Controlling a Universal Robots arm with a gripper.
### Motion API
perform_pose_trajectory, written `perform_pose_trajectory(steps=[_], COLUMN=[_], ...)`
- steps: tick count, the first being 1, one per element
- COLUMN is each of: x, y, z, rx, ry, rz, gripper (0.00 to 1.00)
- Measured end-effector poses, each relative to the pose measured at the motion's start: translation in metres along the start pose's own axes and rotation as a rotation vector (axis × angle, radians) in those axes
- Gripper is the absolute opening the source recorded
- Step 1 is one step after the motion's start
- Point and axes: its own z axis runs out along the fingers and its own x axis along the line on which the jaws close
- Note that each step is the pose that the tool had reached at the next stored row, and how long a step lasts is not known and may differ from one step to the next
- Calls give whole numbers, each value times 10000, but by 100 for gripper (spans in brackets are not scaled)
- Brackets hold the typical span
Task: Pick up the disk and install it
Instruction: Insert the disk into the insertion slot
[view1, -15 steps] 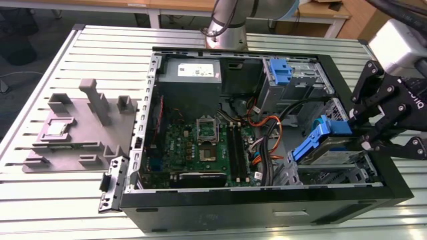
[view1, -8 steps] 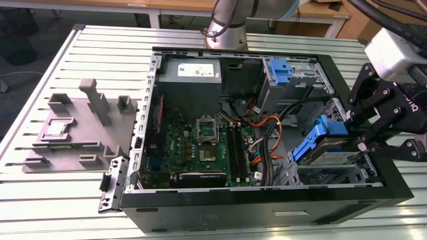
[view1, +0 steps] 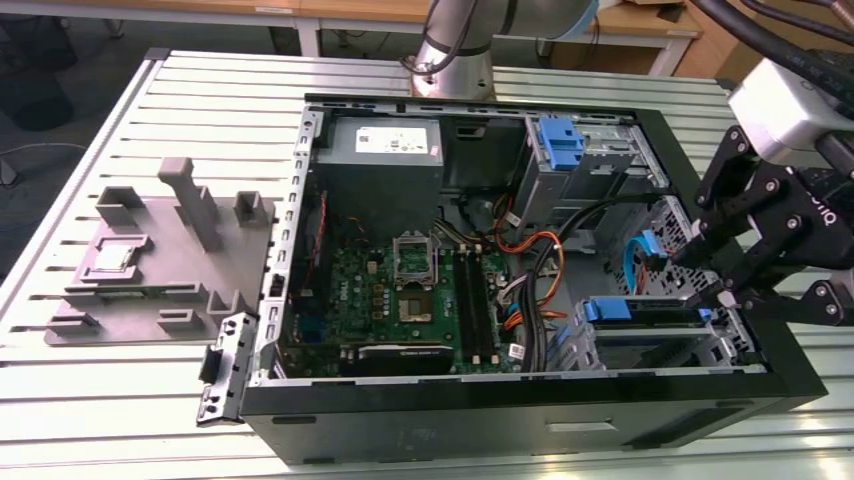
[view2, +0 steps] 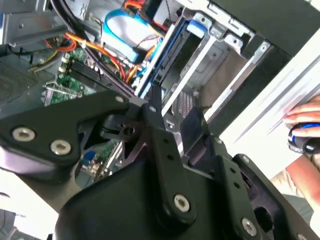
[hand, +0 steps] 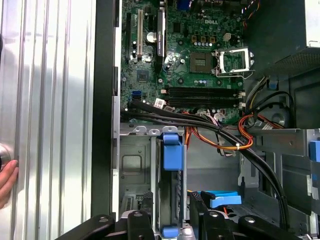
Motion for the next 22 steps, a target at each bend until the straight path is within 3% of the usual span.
perform_pose_trajectory(steps=[6, 13, 19, 22], x=[-6, -163, -234, -236], y=[0, 0, 11, 19], z=[4, 81, 152, 159], rx=[1, 58, 265, 290], ry=[1, -1, -1, 0], rz=[0, -11, -59, -66], gripper=[42, 42, 42, 42])
